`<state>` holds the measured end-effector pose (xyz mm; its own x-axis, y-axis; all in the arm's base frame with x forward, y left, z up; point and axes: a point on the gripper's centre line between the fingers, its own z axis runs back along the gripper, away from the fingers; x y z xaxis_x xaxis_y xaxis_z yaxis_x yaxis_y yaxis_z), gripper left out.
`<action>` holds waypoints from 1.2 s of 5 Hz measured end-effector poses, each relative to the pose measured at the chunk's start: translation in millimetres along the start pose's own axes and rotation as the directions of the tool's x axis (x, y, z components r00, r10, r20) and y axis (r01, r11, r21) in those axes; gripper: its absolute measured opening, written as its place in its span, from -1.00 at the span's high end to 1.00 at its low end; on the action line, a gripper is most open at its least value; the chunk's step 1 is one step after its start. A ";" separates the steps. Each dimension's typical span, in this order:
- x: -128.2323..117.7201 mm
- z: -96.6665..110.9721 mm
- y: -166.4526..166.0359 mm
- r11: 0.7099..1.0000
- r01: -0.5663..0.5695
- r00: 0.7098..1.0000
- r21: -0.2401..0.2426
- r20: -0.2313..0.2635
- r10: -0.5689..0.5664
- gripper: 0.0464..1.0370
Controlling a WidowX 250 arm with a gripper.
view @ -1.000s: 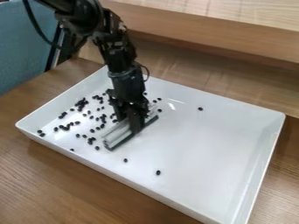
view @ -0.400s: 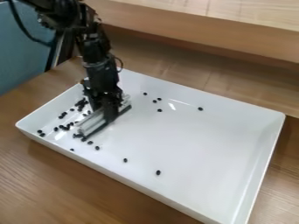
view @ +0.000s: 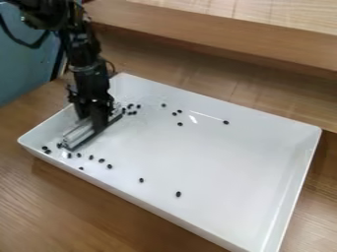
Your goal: Sweep into pile
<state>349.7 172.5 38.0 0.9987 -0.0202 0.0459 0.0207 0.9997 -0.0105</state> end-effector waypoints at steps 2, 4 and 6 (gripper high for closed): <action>4.2 -3.1 0.1 0.999 -0.001 1.000 -0.036 0.016 0.001 0.17; 12.3 -0.5 -25.2 0.993 0.041 0.999 -0.113 -0.001 -0.042 -0.91; 22.0 41.9 -44.2 0.993 0.056 0.998 -0.107 0.042 -0.052 -0.93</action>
<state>368.9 128.4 81.3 0.9935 -0.0718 0.0880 0.0818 0.9900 -0.1149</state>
